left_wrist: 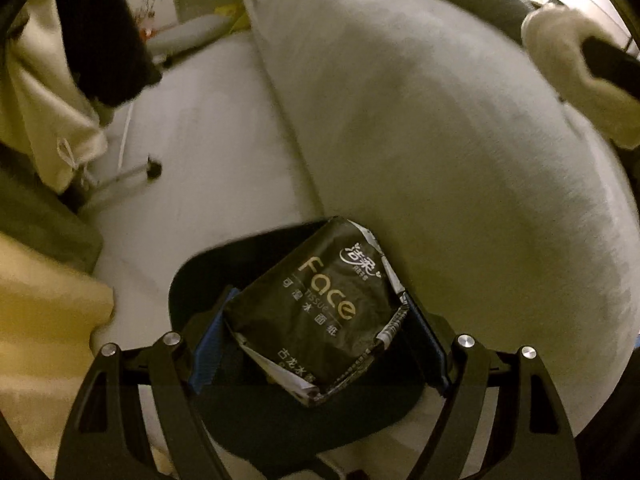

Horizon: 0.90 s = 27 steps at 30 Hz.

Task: Collect trash
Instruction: 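Carry both held items over the black bin, then open left tool to drop Face pack while right tool releases tissue ball into bin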

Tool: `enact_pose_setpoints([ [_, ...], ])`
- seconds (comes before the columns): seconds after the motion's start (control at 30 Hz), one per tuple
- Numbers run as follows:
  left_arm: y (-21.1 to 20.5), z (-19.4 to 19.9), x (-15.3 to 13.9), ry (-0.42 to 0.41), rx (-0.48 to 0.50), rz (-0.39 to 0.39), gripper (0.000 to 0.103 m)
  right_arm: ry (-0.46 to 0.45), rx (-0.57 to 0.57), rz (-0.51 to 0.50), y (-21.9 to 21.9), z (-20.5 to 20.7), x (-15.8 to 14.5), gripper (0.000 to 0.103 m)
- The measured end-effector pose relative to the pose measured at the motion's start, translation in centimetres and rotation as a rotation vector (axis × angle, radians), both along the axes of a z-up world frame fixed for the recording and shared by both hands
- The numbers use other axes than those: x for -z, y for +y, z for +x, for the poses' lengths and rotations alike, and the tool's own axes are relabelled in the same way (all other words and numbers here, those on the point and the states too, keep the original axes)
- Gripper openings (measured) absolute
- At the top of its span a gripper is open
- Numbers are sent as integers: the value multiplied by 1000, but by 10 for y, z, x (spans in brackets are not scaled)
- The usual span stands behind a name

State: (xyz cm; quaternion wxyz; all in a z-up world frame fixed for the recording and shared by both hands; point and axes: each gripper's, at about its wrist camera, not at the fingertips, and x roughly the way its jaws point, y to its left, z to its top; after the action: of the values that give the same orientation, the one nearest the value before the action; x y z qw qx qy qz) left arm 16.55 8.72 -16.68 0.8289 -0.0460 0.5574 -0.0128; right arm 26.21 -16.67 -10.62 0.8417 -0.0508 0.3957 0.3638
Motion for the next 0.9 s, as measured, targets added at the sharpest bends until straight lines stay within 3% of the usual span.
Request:
enact_pose_setpoints([
  [0.23, 25, -16, 32, 136, -8, -9, 82, 60, -57, -32, 47, -8, 23, 48],
  [0.5, 51, -29, 51, 210, -21, -41, 85, 121, -120, -91, 92, -15, 54, 48],
  [0.7, 66, -37, 45, 188, -45, -34, 93, 162, -134, -150, 111, -17, 79, 48],
  [0.9, 77, -40, 39, 161, -53, -35, 93, 185, -140, -186, 122, -17, 96, 48],
])
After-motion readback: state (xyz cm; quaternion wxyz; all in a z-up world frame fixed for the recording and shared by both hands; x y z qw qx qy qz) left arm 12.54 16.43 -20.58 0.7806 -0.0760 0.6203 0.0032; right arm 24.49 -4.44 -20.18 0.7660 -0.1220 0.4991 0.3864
